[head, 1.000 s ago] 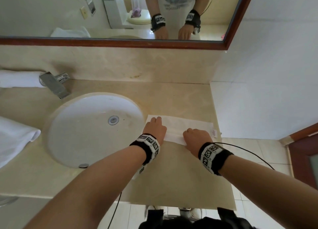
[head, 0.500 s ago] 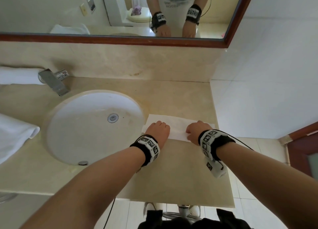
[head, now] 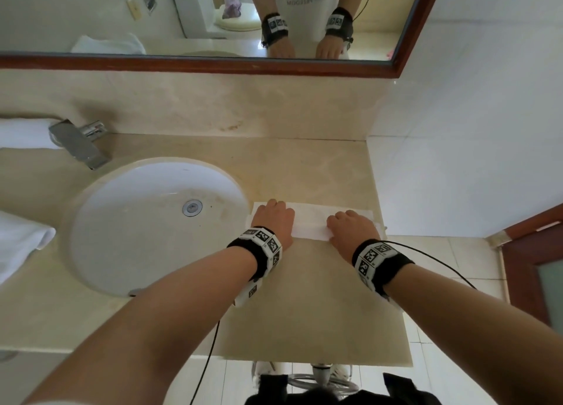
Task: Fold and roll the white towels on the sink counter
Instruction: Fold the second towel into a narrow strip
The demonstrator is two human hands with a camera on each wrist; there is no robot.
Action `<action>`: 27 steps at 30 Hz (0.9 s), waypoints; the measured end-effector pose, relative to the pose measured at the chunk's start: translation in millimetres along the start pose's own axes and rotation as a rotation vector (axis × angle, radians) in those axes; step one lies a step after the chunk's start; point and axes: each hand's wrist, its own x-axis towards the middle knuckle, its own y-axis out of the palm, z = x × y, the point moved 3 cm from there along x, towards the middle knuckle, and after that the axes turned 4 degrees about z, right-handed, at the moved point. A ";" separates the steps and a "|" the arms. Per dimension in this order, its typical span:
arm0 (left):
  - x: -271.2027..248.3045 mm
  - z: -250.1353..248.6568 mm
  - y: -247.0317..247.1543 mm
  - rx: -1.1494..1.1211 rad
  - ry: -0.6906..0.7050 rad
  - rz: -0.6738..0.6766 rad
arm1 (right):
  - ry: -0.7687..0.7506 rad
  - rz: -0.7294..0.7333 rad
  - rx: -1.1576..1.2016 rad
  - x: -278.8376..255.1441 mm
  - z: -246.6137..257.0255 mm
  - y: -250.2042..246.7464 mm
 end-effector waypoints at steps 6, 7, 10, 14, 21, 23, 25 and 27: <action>-6.2 -1.0 3.8 0.100 0.101 -0.085 | 0.090 0.080 0.162 10.0 -8.7 -13.9; -8.1 -1.7 4.6 0.118 0.109 -0.085 | 0.097 0.098 0.169 12.5 -10.1 -14.9; -8.4 -1.8 0.7 0.116 0.100 -0.063 | 0.109 0.085 0.184 20.6 -12.6 -13.0; 0.4 -1.2 0.2 0.136 0.096 -0.088 | 0.069 -0.001 0.073 24.4 -8.3 -9.0; 12.8 1.4 -5.3 0.056 0.030 -0.121 | -0.033 -0.061 0.109 14.9 -6.0 -6.6; 12.3 2.9 -5.7 0.067 0.039 -0.119 | -0.041 -0.052 0.042 15.4 -5.7 -6.2; 12.6 3.0 -4.3 0.111 0.065 -0.104 | -0.006 -0.072 0.054 19.9 -7.5 -7.5; 11.4 4.3 -1.7 0.137 0.078 -0.104 | 0.044 -0.056 0.134 26.1 -10.9 -8.4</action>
